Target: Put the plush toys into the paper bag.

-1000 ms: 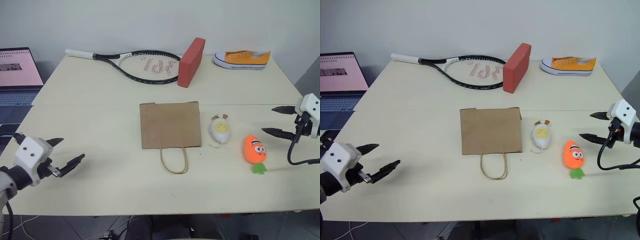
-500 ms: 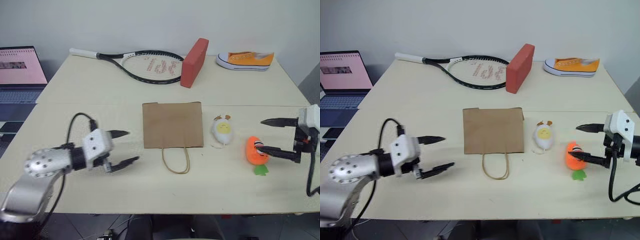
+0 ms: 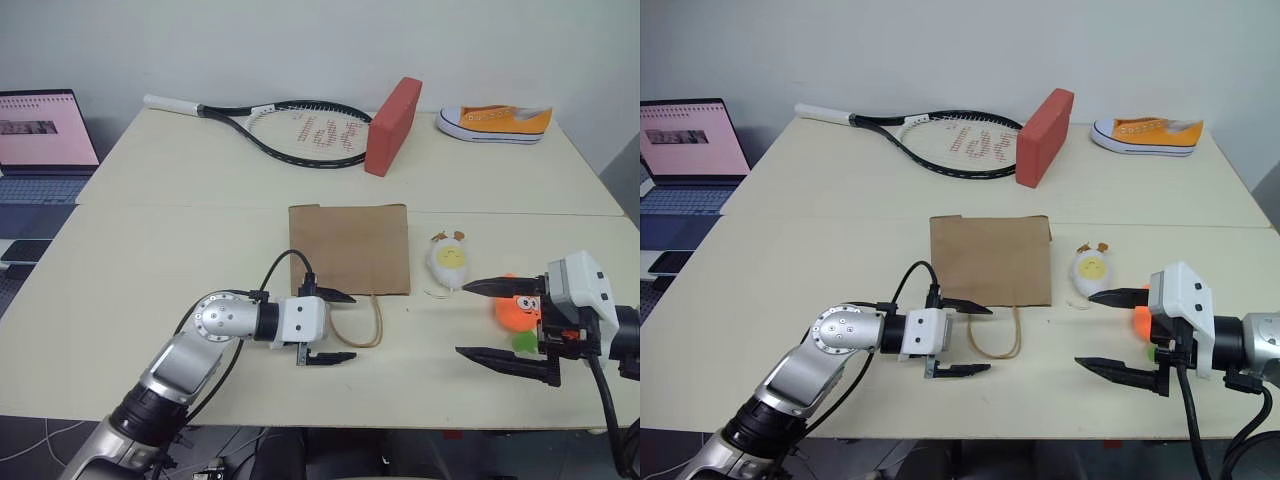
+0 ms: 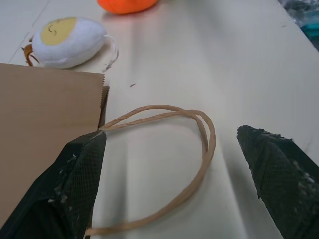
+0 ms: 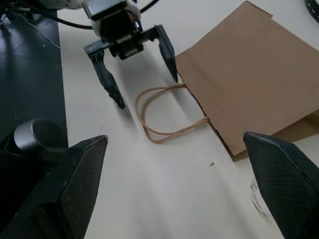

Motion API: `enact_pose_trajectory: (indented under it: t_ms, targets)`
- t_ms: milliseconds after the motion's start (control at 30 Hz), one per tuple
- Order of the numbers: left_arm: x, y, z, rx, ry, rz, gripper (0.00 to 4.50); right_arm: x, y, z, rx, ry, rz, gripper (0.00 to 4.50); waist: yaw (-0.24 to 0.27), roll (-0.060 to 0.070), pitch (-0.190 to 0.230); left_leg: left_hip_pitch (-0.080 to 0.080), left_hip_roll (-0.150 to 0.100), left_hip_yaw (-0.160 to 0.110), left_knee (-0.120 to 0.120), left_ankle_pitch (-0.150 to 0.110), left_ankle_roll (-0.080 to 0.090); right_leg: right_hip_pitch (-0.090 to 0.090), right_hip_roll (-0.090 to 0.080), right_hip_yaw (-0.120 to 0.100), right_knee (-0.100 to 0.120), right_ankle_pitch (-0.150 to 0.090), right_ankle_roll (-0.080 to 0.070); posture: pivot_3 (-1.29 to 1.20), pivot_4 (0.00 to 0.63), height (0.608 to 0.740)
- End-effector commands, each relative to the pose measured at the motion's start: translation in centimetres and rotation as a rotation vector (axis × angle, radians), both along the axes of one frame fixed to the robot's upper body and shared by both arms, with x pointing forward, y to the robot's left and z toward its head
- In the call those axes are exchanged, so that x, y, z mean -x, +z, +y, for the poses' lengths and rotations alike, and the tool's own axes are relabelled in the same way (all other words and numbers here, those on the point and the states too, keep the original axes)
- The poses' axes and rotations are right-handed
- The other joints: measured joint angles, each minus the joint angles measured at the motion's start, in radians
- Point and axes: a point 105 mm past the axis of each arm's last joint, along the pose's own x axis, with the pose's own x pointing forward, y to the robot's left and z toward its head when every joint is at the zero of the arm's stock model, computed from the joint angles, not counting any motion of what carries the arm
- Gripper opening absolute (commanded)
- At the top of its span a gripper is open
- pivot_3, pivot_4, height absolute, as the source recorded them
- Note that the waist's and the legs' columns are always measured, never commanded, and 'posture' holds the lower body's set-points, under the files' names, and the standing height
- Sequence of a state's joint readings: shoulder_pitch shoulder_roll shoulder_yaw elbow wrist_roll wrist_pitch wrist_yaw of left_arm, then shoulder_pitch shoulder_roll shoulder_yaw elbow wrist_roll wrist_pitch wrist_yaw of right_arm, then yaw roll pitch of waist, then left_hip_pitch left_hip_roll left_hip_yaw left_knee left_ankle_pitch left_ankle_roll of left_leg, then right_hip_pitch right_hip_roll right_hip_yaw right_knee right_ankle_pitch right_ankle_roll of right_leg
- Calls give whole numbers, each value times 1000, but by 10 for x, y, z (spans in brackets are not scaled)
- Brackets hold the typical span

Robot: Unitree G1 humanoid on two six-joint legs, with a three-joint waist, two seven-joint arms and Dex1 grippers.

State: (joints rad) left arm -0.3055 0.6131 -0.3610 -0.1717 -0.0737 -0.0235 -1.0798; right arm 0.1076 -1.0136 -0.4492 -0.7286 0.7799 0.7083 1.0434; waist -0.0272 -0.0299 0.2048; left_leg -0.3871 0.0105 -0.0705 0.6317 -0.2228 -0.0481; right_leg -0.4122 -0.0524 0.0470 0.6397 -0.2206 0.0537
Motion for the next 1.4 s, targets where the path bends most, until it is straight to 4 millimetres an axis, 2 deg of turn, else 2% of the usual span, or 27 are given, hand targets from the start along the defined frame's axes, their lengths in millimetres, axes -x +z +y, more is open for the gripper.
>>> enact_pose_trajectory:
  t_ms: [33, 167, 267, 533, 667, 700, 767, 867, 967, 1200, 1233, 1400]
  targets:
    - [-4, -2, -7, 0, -23, -56, 4468, 4, 6, 3, -5, 11, -22, 4500, 0, 0, 0, 0, 0, 0, 0, 0, 0, 0, 0, 0, 0, 0, 0, 0, 150, 740]
    - [-11, -6, -11, 9, -20, -70, 4468, 6, 6, 5, -5, 11, -18, 4500, 1, 0, 0, 0, 0, -2, -1, 0, 0, 0, 0, -1, 1, 0, 0, 0, 150, 740]
    - [-12, -7, -13, 18, -23, -71, 3896, 7, 6, 5, -7, 9, -13, 4500, 1, 0, 0, 0, 0, -3, -1, 0, 0, 0, 0, -1, 1, 0, 0, 0, 150, 740]
    - [-8, -11, -20, 22, -50, -51, 1425, 8, 2, 6, -4, 3, 1, 4500, 1, 0, 0, 0, 0, -3, -1, 0, 0, 1, 0, -2, 1, 0, 1, 0, 150, 740]
    - [-6, -7, -21, 53, -38, 19, 187, 2, -3, 3, 6, -45, -14, 4500, 1, 0, 0, 0, 0, -3, -1, 0, 0, 1, 0, -2, 1, 0, 1, 0, 150, 740]
    - [-7, -3, -21, 72, -27, 45, 29, -1, -5, 2, 12, -64, -19, 4500, 1, 0, 0, 0, 0, -3, -1, 0, 0, 1, 0, -2, 1, 0, 1, 0, 150, 740]
    - [-9, 5, -21, 108, -7, 90, 29, -4, -9, 2, 17, -81, -19, 4500, 1, 0, 0, 0, 0, -3, 0, 0, 0, 1, 0, -2, 1, 0, 1, 0, 150, 740]
    - [-12, 21, -20, 163, 18, 182, 0, -7, -15, 3, -5, -101, -24, 3944, 0, 0, 0, 0, 0, -4, 0, 0, 0, 1, 0, -2, 1, 0, 1, 0, 150, 740]
    - [-15, 35, -16, 192, 35, 274, 0, -7, -21, 6, -21, -98, -16, 2837, 0, 0, 0, 0, -1, -4, 0, 0, 0, 1, 1, -3, 1, 0, 1, 0, 150, 740]
    - [-38, 69, -14, 303, 136, 364, 0, -13, -36, 23, -90, -109, -18, 132, -2, 0, 0, -1, -1, -6, 0, 0, 0, 1, 1, -4, 2, 0, 1, 0, 150, 740]
    - [-41, 72, -15, 314, 145, 371, 0, -16, -39, 27, -100, -114, -25, 19, -2, 0, 0, -1, -1, -6, -1, 0, 0, 1, 1, -4, 2, 0, 1, 0, 150, 740]
    - [-48, 90, -20, 368, 178, 390, 0, -38, -52, 44, -141, -164, -75, 19, -4, 0, 0, -1, -1, -7, 0, 0, 0, 1, 2, -4, 2, 0, 1, 0, 150, 740]
